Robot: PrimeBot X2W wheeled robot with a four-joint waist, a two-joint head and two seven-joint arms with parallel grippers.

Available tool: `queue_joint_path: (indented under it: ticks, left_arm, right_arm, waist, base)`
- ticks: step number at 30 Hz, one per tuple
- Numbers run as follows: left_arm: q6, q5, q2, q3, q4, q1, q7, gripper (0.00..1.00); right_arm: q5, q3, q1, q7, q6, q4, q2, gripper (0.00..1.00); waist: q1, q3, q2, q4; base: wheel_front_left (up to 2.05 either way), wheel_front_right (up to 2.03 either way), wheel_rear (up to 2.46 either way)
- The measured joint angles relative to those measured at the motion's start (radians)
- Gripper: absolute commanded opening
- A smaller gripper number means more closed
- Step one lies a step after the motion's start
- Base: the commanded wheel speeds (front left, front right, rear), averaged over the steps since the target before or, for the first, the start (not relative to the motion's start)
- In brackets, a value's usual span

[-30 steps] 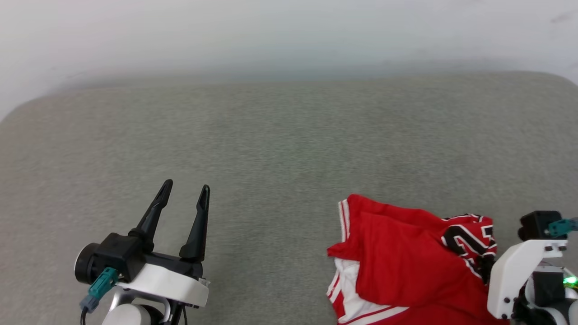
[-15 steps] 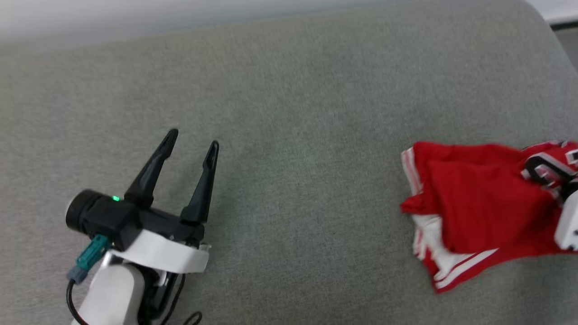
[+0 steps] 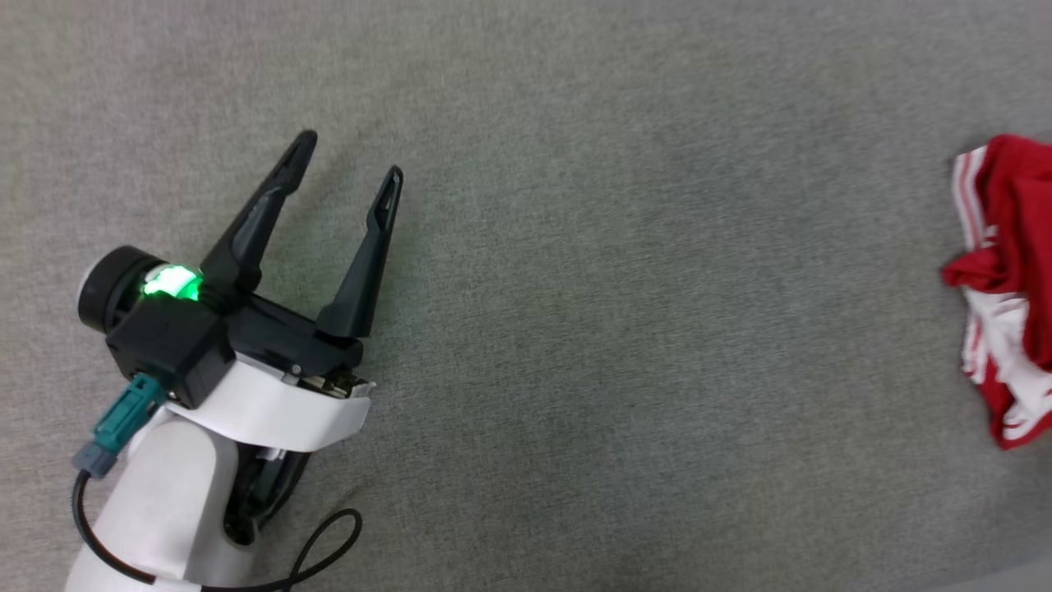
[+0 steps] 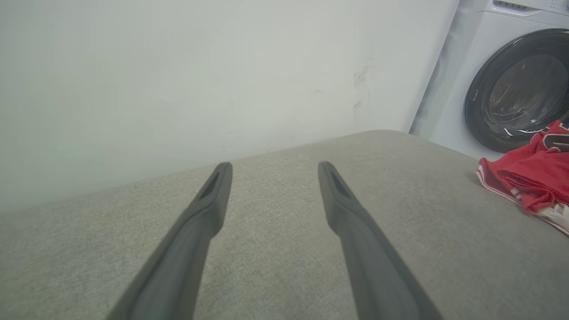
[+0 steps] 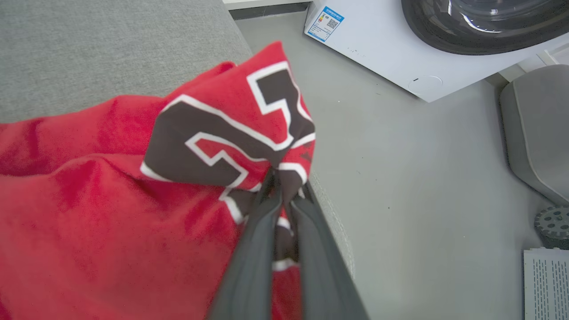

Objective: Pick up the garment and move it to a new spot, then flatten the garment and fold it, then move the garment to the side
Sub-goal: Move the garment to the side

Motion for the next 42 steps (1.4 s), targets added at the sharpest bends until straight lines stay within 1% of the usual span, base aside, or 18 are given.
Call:
queue_joint_path:
  ticks: [4, 5, 6, 7, 10, 13, 15, 17, 22, 26, 28, 33, 36, 42]
  left_arm:
    - [-0.002, -0.008, 0.017, -0.006, -0.006, -0.018, 0.001, 1.0]
    - [-0.002, -0.009, 0.018, -0.01, -0.005, -0.022, 0.001, 1.0]
    - [-0.003, -0.01, 0.019, -0.013, -0.005, -0.027, 0.0, 1.0]
    - [-0.003, -0.01, 0.021, -0.015, -0.004, -0.03, 0.0, 1.0]
    - [-0.003, -0.016, 0.022, -0.023, 0.009, -0.033, -0.003, 1.0]
    - [-0.004, -0.021, 0.018, -0.029, 0.026, -0.033, -0.008, 1.0]
    - [-0.004, -0.027, 0.009, -0.032, 0.04, -0.032, -0.01, 1.0]
    - [-0.002, -0.028, -0.003, -0.033, 0.053, -0.026, -0.014, 1.0]
    - [0.015, -0.037, -0.033, -0.022, 0.09, 0.01, -0.018, 1.0]
    - [0.026, -0.044, -0.056, -0.011, 0.117, 0.053, -0.02, 1.0]
    - [0.032, -0.044, -0.069, -0.003, 0.131, 0.075, -0.02, 1.0]
    - [0.048, -0.035, -0.096, 0.016, 0.161, 0.122, -0.021, 1.0]
    - [0.054, -0.035, -0.115, 0.035, 0.177, 0.15, -0.022, 1.0]
    - [0.062, -0.026, -0.144, 0.072, 0.202, 0.204, -0.022, 1.0]
  right_arm:
    - [-0.034, -0.036, -0.042, -0.052, 0.0, 0.028, -0.002, 0.0]
    - [-0.04, -0.041, -0.048, -0.068, 0.0, 0.038, -0.002, 0.1]
    - [-0.045, -0.047, -0.055, -0.08, 0.0, 0.054, -0.002, 0.35]
    - [-0.05, -0.054, -0.059, -0.094, 0.0, 0.071, -0.002, 1.0]
    - [-0.072, -0.073, -0.065, -0.161, 0.0, 0.113, 0.0, 1.0]
    - [-0.09, -0.091, -0.068, -0.26, 0.0, 0.141, 0.001, 1.0]
    - [-0.064, -0.113, -0.074, -0.318, 0.0, 0.167, 0.007, 1.0]
    - [-0.036, -0.112, -0.071, -0.38, 0.0, 0.189, 0.007, 1.0]
    - [0.036, -0.068, -0.012, -0.531, 0.0, 0.206, -0.015, 1.0]
    - [0.093, 0.002, 0.057, -0.631, 0.0, 0.196, -0.009, 1.0]
    - [0.123, 0.044, 0.097, -0.68, 0.0, 0.183, 0.004, 1.0]
    - [0.166, 0.116, 0.196, -0.744, 0.0, 0.132, 0.049, 1.0]
    - [0.177, 0.155, 0.249, -0.75, 0.0, 0.093, 0.091, 1.0]
    - [0.173, 0.262, 0.338, -0.726, 0.0, -0.01, 0.173, 1.0]
  waist:
    - [0.0, 0.043, 0.0, 0.008]
    - [0.0, 0.05, 0.0, 0.009]
    - [-0.0001, 0.056, 0.0, 0.011]
    - [0.0, 0.06, 0.0, 0.013]
    - [0.0, 0.058, 0.0, 0.017]
    - [-0.0001, 0.04, 0.0, 0.021]
    - [-0.0001, 0.022, 0.0, 0.024]
    - [-0.0002, 0.001, 0.0, 0.03]
    - [-0.0002, -0.062, 0.0001, 0.05]
    - [-0.0004, -0.12, 0.0, 0.07]
    - [-0.0004, -0.151, 0.0, 0.081]
    - [-0.0004, -0.225, 0.0, 0.115]
    - [-0.0005, -0.263, 0.0001, 0.141]
    - [-0.0005, -0.333, 0.0001, 0.187]
  base:
    - [0.0, 0.0, 0.0]
    - [0.0, 0.0, 0.0]
    - [0.0, 0.0, 0.0]
    - [0.0, 0.0, 0.0]
    - [0.0, 0.0, 0.0]
    - [0.0, 0.0, 0.0]
    - [0.0, 0.0, 0.0]
    - [0.0, 0.0, 0.0]
    - [0.0, 0.0, 0.0]
    - [0.0, 0.0, 0.0]
    - [0.0, 0.0, 0.0]
    - [0.0, 0.0, 0.0]
    - [0.0, 0.0, 0.0]
    - [0.0, 0.0, 0.0]
